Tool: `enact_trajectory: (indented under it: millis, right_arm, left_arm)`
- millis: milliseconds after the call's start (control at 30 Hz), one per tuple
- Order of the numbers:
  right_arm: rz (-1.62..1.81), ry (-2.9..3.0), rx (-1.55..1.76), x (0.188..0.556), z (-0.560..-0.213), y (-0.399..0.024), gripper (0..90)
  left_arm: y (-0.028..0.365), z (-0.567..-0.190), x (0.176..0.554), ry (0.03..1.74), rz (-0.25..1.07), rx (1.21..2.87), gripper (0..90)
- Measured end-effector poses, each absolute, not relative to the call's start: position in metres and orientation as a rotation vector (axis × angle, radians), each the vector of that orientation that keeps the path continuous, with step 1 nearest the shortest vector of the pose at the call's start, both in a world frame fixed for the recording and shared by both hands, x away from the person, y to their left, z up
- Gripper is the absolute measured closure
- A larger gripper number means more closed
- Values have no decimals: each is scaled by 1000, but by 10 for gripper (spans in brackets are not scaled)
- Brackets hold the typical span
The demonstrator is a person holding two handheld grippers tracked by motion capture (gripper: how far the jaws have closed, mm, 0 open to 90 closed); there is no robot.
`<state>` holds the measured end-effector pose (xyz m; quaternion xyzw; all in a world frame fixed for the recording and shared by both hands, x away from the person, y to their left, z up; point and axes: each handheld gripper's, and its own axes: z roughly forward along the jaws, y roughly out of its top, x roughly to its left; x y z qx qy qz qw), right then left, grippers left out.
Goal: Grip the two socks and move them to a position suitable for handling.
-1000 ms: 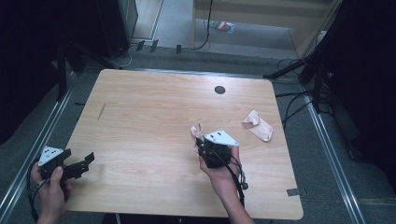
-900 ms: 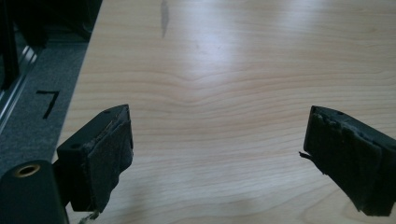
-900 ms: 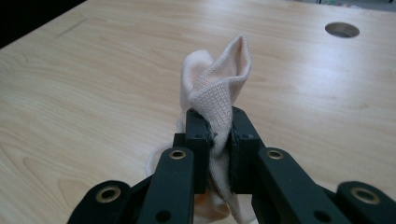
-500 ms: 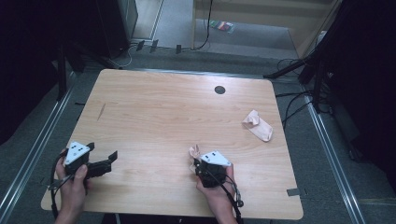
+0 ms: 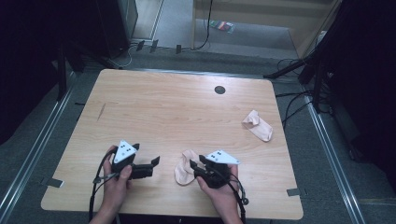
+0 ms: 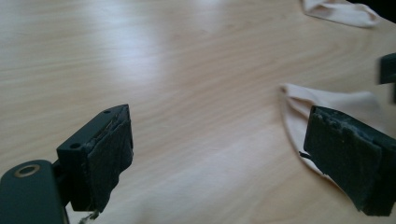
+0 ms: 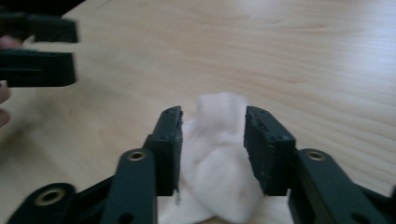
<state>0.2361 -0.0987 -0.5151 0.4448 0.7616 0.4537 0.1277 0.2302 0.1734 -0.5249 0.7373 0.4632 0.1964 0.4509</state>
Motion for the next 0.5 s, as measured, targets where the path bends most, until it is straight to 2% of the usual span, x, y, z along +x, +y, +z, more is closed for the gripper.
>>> enact_trajectory:
  millis: [33, 100, 133, 267, 367, 400, 433, 467, 500]
  right_arm:
    - [1306, 2248, 1256, 234, -519, -92, 616]
    - [1286, 2267, 1235, 233, -522, -88, 621]
    - [1233, 2289, 1219, 232, -527, -80, 625]
    - [1143, 2296, 1251, 236, -538, -78, 655]
    - [1129, 2290, 1269, 237, -541, -79, 698]
    - [1126, 2289, 1277, 238, -542, -80, 737]
    - [1128, 2292, 1285, 238, -543, -81, 779]
    - [1142, 2296, 1304, 239, -544, -82, 867]
    - [1145, 2296, 1312, 240, -545, -83, 898]
  left_arm:
    - [168, -527, 227, 1160, 485, 1833, 96]
    - [164, -530, 224, 1177, 500, 1845, 178]
    - [156, -536, 217, 1184, 513, 1889, 179]
    - [149, -539, 212, 1131, 420, 1896, 195]
    - [143, -539, 210, 1119, 407, 1898, 324]
    - [139, -540, 210, 1099, 387, 1906, 324]
    - [135, -540, 209, 1082, 358, 1910, 360]
    - [124, -540, 207, 1045, 319, 1930, 415]
    - [120, -540, 206, 1027, 308, 1937, 436]
